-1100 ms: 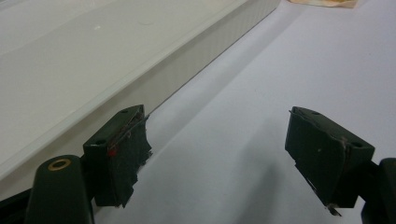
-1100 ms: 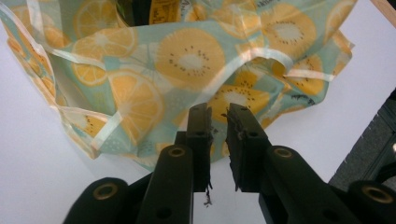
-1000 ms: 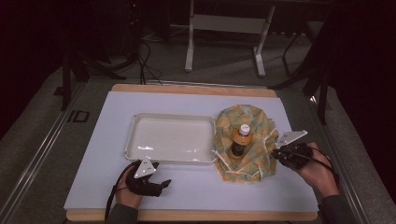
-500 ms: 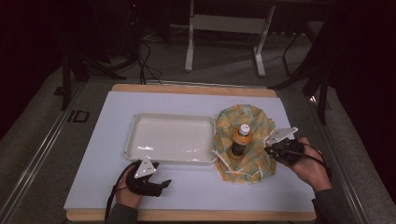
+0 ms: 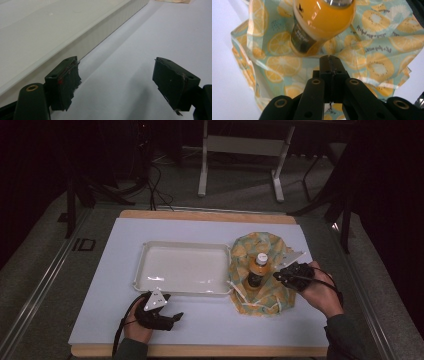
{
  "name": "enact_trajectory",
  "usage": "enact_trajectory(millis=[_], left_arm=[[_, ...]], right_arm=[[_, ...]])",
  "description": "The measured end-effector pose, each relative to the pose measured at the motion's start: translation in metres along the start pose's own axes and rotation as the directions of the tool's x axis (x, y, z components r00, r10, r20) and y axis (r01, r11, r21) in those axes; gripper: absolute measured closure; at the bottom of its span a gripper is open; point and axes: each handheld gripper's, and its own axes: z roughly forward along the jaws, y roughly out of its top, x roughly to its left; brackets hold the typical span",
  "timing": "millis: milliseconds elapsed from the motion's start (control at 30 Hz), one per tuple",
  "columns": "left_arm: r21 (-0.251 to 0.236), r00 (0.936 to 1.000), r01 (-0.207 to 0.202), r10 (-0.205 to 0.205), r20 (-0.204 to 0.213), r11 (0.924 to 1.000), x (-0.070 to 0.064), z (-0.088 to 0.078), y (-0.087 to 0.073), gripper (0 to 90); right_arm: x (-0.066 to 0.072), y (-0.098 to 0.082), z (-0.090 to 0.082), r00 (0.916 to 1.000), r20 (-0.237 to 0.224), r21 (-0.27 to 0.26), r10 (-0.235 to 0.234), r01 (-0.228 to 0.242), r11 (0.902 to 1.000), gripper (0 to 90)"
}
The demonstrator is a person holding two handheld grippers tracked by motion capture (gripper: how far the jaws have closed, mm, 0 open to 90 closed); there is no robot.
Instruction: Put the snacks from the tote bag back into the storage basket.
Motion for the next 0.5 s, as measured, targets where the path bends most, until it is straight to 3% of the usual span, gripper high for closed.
enact_trajectory(millis=[500], left_arm=[[0.01,1.0,-0.004,0.004,0.003,0.9999,0.0,0.001,0.0,21.5]], right_arm=[[0.009,0.019,0.009,0.9982,-0.021,0.008,-0.055,0.055,0.9984,88.5]])
